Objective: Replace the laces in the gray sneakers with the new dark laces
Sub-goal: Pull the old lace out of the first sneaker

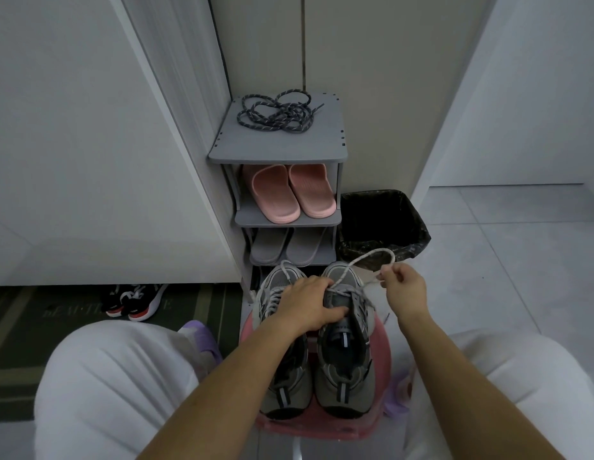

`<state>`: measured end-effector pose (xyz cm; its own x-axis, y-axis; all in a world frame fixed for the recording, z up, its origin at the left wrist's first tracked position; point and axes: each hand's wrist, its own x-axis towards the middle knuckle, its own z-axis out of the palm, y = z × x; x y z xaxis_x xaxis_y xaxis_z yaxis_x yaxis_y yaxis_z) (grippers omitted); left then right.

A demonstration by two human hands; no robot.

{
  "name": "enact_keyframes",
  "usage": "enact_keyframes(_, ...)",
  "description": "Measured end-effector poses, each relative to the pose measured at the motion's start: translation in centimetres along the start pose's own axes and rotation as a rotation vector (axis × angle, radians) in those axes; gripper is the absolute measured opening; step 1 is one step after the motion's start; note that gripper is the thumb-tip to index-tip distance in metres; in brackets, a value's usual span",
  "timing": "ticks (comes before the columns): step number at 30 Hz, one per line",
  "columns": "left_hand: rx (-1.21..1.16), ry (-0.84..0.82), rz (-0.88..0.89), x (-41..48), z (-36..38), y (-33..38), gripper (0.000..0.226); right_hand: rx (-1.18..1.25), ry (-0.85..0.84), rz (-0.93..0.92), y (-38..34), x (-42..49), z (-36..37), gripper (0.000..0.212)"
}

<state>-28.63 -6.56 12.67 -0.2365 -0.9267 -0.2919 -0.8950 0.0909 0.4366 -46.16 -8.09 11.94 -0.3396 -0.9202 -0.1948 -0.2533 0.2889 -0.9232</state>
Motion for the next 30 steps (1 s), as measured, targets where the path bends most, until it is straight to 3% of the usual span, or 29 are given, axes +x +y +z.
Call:
enact_keyframes(6,0.005,0.010,-0.005,0.0,0.0,0.0,0.067,-0.311,-0.296,-0.030,0.7,-0.8,0.9,0.036)
enact_keyframes(9,0.009,0.011,-0.004,0.0,0.0,0.1,0.067,-0.327,-0.229,-0.062,0.8,-0.7,0.9,0.030)
enact_keyframes(15,0.001,-0.005,-0.008,0.0,0.0,0.0,0.068,0.115,0.052,0.033,-0.6,0.0,-0.6,0.016)
enact_keyframes(21,0.004,0.006,-0.008,-0.1,-0.1,0.1,0.067,-0.208,-0.280,0.036,0.9,-0.9,1.0,0.023)
enact_keyframes(24,-0.003,0.008,-0.012,-0.1,-0.1,0.1,0.067,-0.291,-0.235,0.000,0.8,-0.8,1.1,0.032)
enact_keyframes(30,-0.013,-0.003,-0.020,-0.2,-0.1,0.0,0.067,-0.050,0.064,-0.016,-0.2,0.0,-0.2,0.026)
